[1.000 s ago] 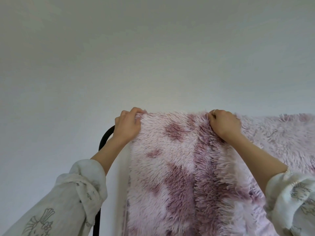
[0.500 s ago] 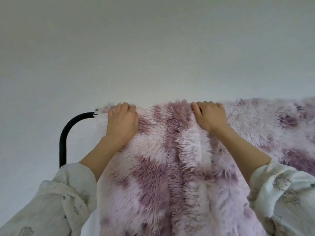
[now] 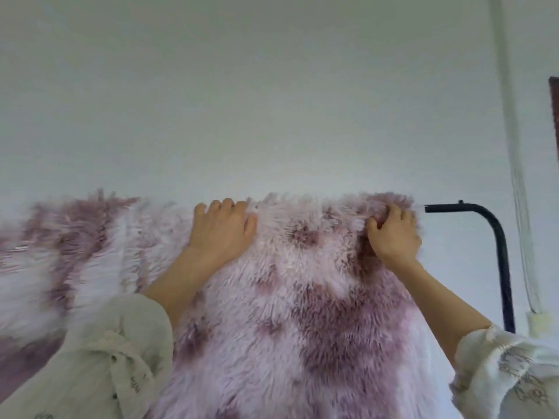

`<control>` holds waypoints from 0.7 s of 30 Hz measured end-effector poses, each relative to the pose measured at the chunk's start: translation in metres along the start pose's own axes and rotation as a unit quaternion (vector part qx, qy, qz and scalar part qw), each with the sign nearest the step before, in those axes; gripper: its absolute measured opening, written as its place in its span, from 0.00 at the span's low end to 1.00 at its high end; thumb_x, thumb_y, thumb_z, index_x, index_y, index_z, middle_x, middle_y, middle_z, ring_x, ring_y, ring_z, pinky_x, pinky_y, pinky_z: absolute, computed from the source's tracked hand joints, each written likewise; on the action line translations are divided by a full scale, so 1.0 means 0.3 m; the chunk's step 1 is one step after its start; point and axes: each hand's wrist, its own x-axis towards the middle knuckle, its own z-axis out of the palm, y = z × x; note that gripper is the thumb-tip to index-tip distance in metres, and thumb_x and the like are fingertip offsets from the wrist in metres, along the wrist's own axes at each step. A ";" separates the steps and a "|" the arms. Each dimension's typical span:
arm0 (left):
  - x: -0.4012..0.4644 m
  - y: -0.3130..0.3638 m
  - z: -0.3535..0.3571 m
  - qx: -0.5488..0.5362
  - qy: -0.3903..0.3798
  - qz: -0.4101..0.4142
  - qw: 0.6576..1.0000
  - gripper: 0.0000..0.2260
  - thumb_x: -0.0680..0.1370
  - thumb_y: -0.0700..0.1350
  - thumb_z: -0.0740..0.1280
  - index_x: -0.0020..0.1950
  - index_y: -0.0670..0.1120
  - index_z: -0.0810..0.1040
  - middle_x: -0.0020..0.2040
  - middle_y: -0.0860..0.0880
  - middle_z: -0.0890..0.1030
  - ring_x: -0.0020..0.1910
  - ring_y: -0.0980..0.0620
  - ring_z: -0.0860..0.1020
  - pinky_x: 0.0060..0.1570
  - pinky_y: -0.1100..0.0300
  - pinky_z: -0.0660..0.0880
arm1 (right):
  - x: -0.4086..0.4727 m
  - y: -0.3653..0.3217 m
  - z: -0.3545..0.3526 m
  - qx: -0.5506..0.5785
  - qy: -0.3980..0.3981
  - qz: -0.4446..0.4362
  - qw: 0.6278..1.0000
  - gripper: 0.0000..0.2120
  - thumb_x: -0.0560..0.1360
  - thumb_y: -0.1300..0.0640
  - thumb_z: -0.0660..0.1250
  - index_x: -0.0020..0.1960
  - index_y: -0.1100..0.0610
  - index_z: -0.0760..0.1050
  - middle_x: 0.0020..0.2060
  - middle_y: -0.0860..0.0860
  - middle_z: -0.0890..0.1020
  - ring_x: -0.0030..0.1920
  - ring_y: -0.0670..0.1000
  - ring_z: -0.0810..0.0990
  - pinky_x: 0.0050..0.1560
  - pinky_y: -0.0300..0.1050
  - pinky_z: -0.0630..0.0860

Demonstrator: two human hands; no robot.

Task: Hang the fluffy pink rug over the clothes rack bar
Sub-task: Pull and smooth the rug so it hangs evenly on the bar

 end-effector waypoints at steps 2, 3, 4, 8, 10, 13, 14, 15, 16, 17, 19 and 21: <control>0.036 0.098 0.019 0.008 -0.005 0.018 1.000 0.21 0.80 0.55 0.50 0.66 0.45 0.69 0.61 0.41 0.75 0.61 0.41 0.72 0.62 0.47 0.64 | 0.051 0.084 -0.022 0.034 -0.010 0.061 0.998 0.28 0.77 0.47 0.58 0.72 0.62 0.61 0.71 0.61 0.64 0.70 0.63 0.63 0.65 0.61 0.65; 0.049 0.131 0.028 0.014 -0.003 0.025 1.000 0.22 0.80 0.56 0.50 0.66 0.45 0.69 0.61 0.41 0.76 0.61 0.41 0.72 0.61 0.47 0.64 | 0.075 0.120 -0.024 0.061 -0.018 0.088 0.994 0.30 0.77 0.46 0.58 0.72 0.62 0.60 0.70 0.62 0.64 0.69 0.64 0.64 0.66 0.61 0.65; 0.063 0.169 0.042 0.020 -0.003 0.029 0.999 0.22 0.80 0.56 0.50 0.66 0.45 0.69 0.61 0.41 0.76 0.60 0.41 0.72 0.60 0.47 0.64 | 0.103 0.162 -0.032 0.097 -0.028 0.115 0.988 0.30 0.77 0.45 0.58 0.72 0.63 0.60 0.69 0.62 0.66 0.68 0.64 0.66 0.66 0.60 0.66; 0.092 0.183 0.074 0.058 0.018 0.039 0.997 0.23 0.79 0.59 0.50 0.63 0.45 0.70 0.57 0.42 0.78 0.57 0.42 0.75 0.56 0.47 0.66 | 0.162 0.221 -0.067 0.294 -0.099 0.155 0.938 0.15 0.77 0.50 0.60 0.54 0.61 0.73 0.46 0.56 0.76 0.44 0.53 0.74 0.47 0.46 0.72; 0.098 0.161 0.083 0.071 0.027 0.043 0.996 0.23 0.79 0.60 0.50 0.60 0.45 0.70 0.54 0.42 0.79 0.54 0.42 0.76 0.53 0.48 0.68 | 0.190 0.232 -0.082 0.344 -0.133 0.182 0.912 0.09 0.77 0.52 0.62 0.42 0.56 0.72 0.35 0.51 0.73 0.37 0.50 0.70 0.43 0.44 0.66; 0.116 0.161 0.089 0.076 0.032 0.062 0.995 0.22 0.78 0.60 0.51 0.58 0.44 0.71 0.50 0.42 0.80 0.51 0.42 0.78 0.50 0.48 0.69 | 0.240 0.271 -0.087 0.376 -0.160 0.218 0.886 0.13 0.76 0.54 0.64 0.34 0.54 0.68 0.26 0.49 0.69 0.29 0.48 0.66 0.33 0.42 0.63; 0.119 0.167 0.091 0.074 0.036 0.070 0.994 0.22 0.78 0.60 0.52 0.57 0.44 0.72 0.48 0.42 0.80 0.49 0.42 0.78 0.49 0.48 0.69 | 0.253 0.285 -0.086 0.379 -0.158 0.224 0.884 0.15 0.77 0.55 0.64 0.32 0.53 0.66 0.21 0.48 0.67 0.25 0.47 0.63 0.28 0.41 0.60; 0.123 0.178 0.094 0.070 0.042 0.077 0.994 0.22 0.78 0.59 0.53 0.56 0.43 0.72 0.47 0.41 0.80 0.48 0.41 0.78 0.48 0.48 0.69 | 0.264 0.299 -0.088 0.379 -0.153 0.228 0.884 0.17 0.77 0.56 0.64 0.31 0.53 0.65 0.19 0.47 0.66 0.22 0.46 0.62 0.24 0.39 0.58; 0.125 0.188 0.097 0.067 0.048 0.082 0.993 0.21 0.78 0.59 0.53 0.55 0.43 0.73 0.45 0.41 0.80 0.47 0.41 0.78 0.47 0.49 0.69 | 0.274 0.312 -0.089 0.380 -0.147 0.230 0.884 0.17 0.77 0.56 0.64 0.31 0.53 0.65 0.19 0.48 0.66 0.18 0.45 0.61 0.20 0.36 0.57; 0.128 0.204 0.099 0.064 0.052 0.086 0.993 0.22 0.77 0.59 0.54 0.54 0.42 0.74 0.44 0.41 0.80 0.45 0.41 0.78 0.46 0.49 0.69 | 0.285 0.324 -0.091 0.386 -0.140 0.232 0.882 0.17 0.78 0.57 0.64 0.31 0.54 0.65 0.22 0.50 0.66 0.15 0.43 0.60 0.17 0.33 0.56; 0.136 0.243 0.107 0.061 0.051 0.092 0.993 0.21 0.77 0.58 0.53 0.53 0.42 0.74 0.44 0.41 0.80 0.45 0.41 0.78 0.45 0.50 0.69 | 0.303 0.346 -0.100 0.397 -0.121 0.242 0.877 0.17 0.78 0.59 0.63 0.31 0.55 0.65 0.26 0.52 0.66 0.13 0.43 0.59 0.15 0.30 0.55; 0.156 0.300 0.116 0.059 0.049 0.097 0.992 0.21 0.78 0.58 0.53 0.55 0.43 0.73 0.46 0.43 0.80 0.47 0.42 0.78 0.46 0.51 0.68 | 0.322 0.377 -0.121 0.400 -0.101 0.253 0.875 0.18 0.78 0.59 0.64 0.30 0.56 0.64 0.26 0.52 0.65 0.17 0.45 0.60 0.14 0.30 0.55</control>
